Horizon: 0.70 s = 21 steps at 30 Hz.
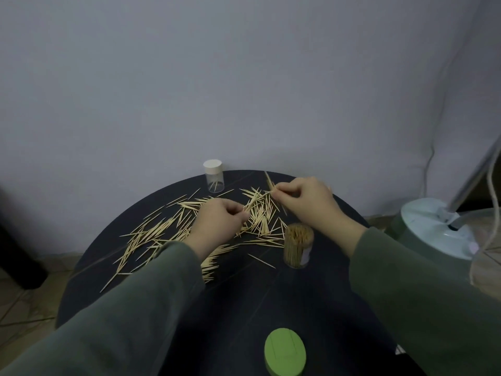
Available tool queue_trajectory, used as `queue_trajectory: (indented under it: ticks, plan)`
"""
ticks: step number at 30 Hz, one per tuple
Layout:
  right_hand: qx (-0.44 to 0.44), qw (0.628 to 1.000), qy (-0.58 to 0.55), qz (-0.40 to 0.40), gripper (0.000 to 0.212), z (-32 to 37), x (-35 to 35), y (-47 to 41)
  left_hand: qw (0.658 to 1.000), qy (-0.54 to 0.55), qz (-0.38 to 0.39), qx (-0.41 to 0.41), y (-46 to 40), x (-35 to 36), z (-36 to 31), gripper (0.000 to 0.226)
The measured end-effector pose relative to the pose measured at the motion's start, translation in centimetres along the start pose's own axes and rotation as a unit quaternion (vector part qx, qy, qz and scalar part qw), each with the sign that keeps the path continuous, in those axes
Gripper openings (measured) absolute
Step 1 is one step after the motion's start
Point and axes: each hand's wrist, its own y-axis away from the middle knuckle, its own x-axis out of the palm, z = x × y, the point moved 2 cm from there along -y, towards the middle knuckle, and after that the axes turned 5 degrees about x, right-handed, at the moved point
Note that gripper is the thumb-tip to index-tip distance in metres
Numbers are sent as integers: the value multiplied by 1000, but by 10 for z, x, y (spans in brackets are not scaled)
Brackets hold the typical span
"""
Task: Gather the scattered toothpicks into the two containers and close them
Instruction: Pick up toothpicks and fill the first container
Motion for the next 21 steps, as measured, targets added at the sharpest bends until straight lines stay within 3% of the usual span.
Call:
queue_trajectory:
  ticks: [5,12,21]
  plan:
    - [30,989,-145,-8,33,-18,-8,6,981,193,8,5,10,21,-19,15]
    - [52,968,-245,-20,27,-37,-20,19,970,244,6,19,12,41,-39,14]
    - [39,960,-276,7,20,-45,-15,28,958,282,-24,36,14,44,-45,19]
